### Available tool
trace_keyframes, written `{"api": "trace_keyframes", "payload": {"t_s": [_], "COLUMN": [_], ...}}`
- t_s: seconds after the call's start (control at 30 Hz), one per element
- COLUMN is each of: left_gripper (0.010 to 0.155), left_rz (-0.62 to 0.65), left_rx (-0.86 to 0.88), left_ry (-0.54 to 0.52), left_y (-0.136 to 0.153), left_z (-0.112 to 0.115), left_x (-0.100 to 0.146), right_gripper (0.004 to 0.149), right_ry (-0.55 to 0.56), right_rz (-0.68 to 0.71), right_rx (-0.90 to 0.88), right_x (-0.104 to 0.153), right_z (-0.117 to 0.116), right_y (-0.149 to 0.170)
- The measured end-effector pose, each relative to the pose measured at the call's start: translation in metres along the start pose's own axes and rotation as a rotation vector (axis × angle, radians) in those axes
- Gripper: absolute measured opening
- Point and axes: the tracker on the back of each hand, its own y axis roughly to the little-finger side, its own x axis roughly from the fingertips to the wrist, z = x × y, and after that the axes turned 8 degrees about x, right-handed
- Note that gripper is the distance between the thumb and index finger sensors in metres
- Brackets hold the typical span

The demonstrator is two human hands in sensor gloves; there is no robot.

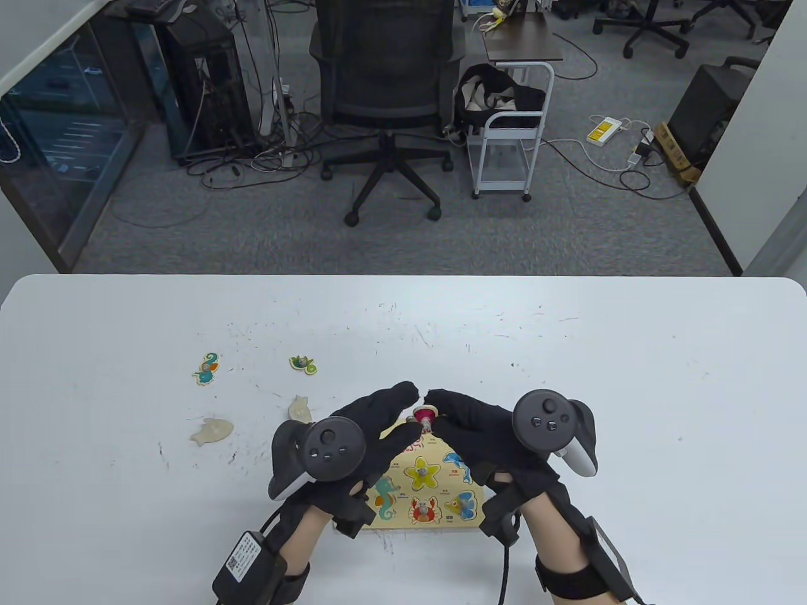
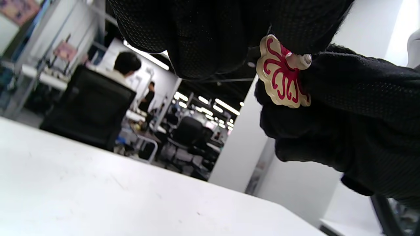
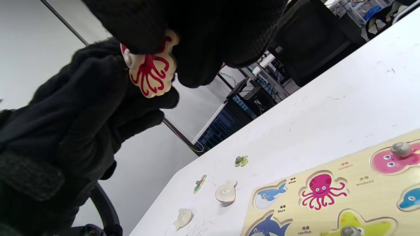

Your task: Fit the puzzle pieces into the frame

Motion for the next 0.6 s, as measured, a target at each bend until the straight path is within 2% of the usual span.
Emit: {"api": "trace_keyframes", "payload": {"t_s": [0.13,0.33,0.43,0.6], "left_gripper": [0.060,0.054,0.053,0.054], "left_rz": [0.055,0.127,0.142,0.147], "left_rx": [-0.193,-0.458,-0.545,-0.595], "left_ry": [-0.096,-0.193,-0.206,-0.224], "left_y": [-0.018,-0.045,-0.051,-0.055], "left_z": [-0.002,0.008,0.015,0.022], "left_x": [0.008,0.018,0.020,0.020], "right_gripper": [0.046,0.046,0.046,0.047], "right_ry": [0.007,0.000,-0.023,-0.056], "right_rz": [-0.047,-0.068,-0.061,-0.056], "right_rx": [-0.005,-0.029,-0.084,-0.124], "right_x": [-0.001,-0.003,-0.003,-0.003], "right_z": [-0.001,-0.002,-0.003,-0.002], "right_y": [0.006,0.008,0.009,0.009]}}
